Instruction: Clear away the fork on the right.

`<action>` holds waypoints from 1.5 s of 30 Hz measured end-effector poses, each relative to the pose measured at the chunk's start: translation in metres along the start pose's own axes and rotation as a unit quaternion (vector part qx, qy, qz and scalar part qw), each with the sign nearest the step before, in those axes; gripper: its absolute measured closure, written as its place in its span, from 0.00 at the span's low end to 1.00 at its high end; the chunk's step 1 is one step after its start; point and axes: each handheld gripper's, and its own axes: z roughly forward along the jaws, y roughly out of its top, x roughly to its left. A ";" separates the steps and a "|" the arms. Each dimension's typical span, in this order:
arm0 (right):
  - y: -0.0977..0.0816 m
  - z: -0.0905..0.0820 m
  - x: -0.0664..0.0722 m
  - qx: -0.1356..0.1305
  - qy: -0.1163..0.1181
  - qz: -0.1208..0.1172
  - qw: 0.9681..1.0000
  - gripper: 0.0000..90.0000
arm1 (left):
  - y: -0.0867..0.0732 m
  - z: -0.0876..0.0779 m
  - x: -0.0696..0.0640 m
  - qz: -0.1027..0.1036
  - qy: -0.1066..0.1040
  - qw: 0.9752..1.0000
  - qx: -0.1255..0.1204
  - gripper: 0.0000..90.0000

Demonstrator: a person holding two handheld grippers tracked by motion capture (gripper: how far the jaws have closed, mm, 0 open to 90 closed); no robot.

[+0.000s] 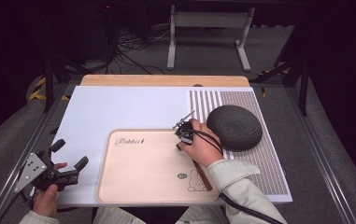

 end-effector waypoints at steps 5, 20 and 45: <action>0.000 0.003 -0.003 0.004 -0.009 0.005 1.000 1.00 | 0.000 0.000 0.000 0.000 0.000 1.000 0.000 0.01; -0.003 0.000 -0.015 0.006 -0.037 0.027 0.999 1.00 | 0.000 0.000 0.000 0.001 0.000 1.000 0.000 0.01; -0.021 -0.013 -0.047 0.010 -0.073 0.081 0.994 1.00 | 0.000 0.001 0.000 0.003 0.001 1.000 0.003 0.01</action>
